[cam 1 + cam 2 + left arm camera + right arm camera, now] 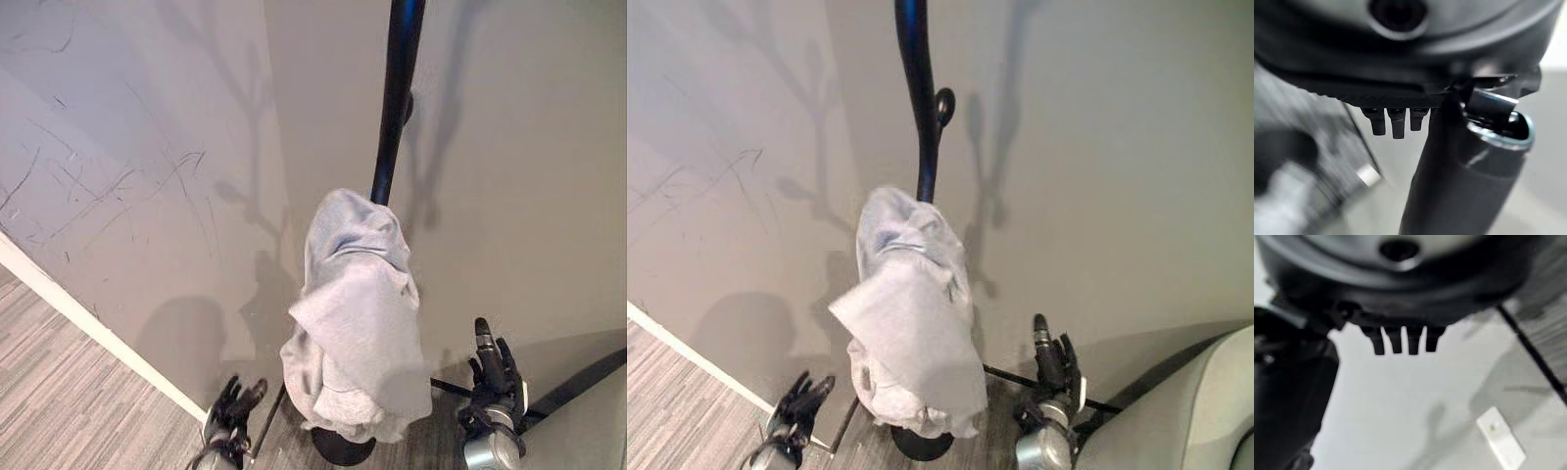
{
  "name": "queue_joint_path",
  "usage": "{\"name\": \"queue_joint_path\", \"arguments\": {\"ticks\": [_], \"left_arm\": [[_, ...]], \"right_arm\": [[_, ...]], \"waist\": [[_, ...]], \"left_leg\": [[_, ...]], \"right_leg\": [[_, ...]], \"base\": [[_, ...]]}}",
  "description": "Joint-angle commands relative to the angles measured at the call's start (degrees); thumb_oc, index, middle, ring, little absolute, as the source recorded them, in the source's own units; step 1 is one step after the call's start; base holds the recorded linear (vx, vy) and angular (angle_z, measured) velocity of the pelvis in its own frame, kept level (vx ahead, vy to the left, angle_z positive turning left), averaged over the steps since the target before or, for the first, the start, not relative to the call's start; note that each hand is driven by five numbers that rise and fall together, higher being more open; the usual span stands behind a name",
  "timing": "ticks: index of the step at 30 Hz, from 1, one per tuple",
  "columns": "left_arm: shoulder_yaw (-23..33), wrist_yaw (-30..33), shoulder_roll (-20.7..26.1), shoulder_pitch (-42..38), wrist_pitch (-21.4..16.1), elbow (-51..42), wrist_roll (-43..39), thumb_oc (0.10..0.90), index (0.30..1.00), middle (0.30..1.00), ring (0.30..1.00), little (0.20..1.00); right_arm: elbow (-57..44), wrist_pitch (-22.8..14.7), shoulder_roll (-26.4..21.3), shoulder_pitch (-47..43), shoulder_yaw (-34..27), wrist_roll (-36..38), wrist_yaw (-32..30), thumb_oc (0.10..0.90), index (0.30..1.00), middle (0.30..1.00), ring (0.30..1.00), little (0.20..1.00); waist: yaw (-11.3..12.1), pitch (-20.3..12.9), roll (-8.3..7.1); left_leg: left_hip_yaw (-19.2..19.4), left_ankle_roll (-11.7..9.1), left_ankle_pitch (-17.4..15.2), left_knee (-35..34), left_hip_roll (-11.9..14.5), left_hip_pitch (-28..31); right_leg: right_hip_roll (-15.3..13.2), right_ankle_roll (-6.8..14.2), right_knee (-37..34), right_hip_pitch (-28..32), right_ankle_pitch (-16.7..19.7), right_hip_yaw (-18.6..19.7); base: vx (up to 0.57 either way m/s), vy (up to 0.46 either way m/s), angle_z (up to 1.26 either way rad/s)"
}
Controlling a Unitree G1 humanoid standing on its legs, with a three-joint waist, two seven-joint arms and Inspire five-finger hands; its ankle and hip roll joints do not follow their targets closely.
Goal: Hang the clothes on the sofa on the clothes rack.
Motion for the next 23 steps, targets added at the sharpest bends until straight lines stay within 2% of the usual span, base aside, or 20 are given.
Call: {"name": "queue_joint_path", "arguments": {"ticks": [1, 6, 12, 15, 16, 20, 23], "left_arm": [[0.27, -1.07, 3.27, -3.06, 0.08, 6.60, 7.85, 0.800, 0.900, 0.900, 0.900, 0.900], [0.06, -0.67, 2.16, -3.51, 0.21, 15.11, 12.13, 0.800, 0.900, 0.900, 0.900, 0.900], [-0.14, -0.24, 2.19, -4.35, -0.35, 16.16, 11.18, 0.800, 0.900, 0.900, 0.900, 0.900], [-1.39, -0.11, 2.78, -6.30, 0.15, 18.76, 13.83, 0.800, 0.900, 0.900, 0.900, 0.900], [-1.38, -0.12, 2.77, -6.36, 0.14, 18.78, 13.84, 0.800, 0.900, 0.900, 0.900, 0.900], [-2.71, -1.98, 2.73, -8.30, 1.90, 23.15, 17.23, 0.800, 0.900, 0.900, 0.900, 0.900], [-2.84, -2.66, 2.49, -8.24, 2.36, 23.65, 17.45, 0.800, 0.900, 0.900, 0.900, 0.900]], "right_arm": [[3.03, -5.35, 1.01, -4.61, -1.68, 5.04, 2.29, 0.800, 0.900, 0.900, 0.900, 0.900], [13.71, -3.05, 1.40, -5.28, 0.28, 7.28, 3.64, 0.800, 0.900, 0.900, 0.900, 0.900], [23.13, -0.72, 0.82, -6.26, 2.26, 7.30, 5.27, 0.800, 0.900, 0.900, 0.900, 0.900], [41.12, 4.16, 0.69, -9.50, 1.91, 9.59, 5.91, 0.800, 0.900, 0.900, 0.900, 0.900], [41.32, 4.15, 0.63, -9.64, 1.88, 9.67, 6.06, 0.800, 0.900, 0.900, 0.900, 0.900], [58.79, 11.46, 1.13, -12.20, -2.16, 16.16, 9.08, 0.800, 0.900, 0.900, 0.900, 0.900], [62.00, 12.84, 1.05, -12.15, -3.81, 17.00, 9.57, 0.800, 0.900, 0.900, 0.900, 0.900]], "waist": [[1.08, -0.64, -2.93], [1.08, -0.52, -2.88], [1.34, -0.40, -3.25], [1.95, -0.51, -3.47], [1.94, -0.45, -3.47], [2.42, -0.92, -3.62], [2.37, -1.22, -3.65]], "left_leg": [[0.91, 0.50, -6.68, 0.50, -2.46, 2.72], [1.18, 0.22, -6.72, 0.50, -2.37, 2.71], [1.01, -0.07, -6.60, 0.50, -2.26, 2.71], [0.48, -0.27, -6.60, 0.50, -2.20, 2.78], [0.46, -0.27, -6.60, 0.50, -2.21, 2.79], [-0.40, -0.52, -6.76, 0.50, -2.11, 3.21], [-0.54, -0.56, -6.83, 0.50, -1.99, 3.39]], "right_leg": [[-0.11, 2.54, 0.93, 1.31, -2.37, -0.29], [-0.02, 2.38, 0.92, 1.26, -2.53, -0.48], [0.01, 2.30, 0.92, 1.37, -2.64, -0.95], [0.05, 2.14, 0.92, 1.75, -2.88, -1.48], [0.04, 2.14, 0.92, 1.76, -2.89, -1.50], [0.06, 1.89, 0.92, 2.65, -3.52, -2.60], [0.01, 1.87, 0.92, 2.93, -3.71, -2.93]], "base": [[0.00, 0.000, 0.00], [0.01, 0.000, 0.05], [0.00, -0.002, -0.01], [0.01, -0.022, 0.05], [0.02, -0.015, 0.07], [0.04, -0.025, 0.12], [0.04, -0.021, 0.16]]}}
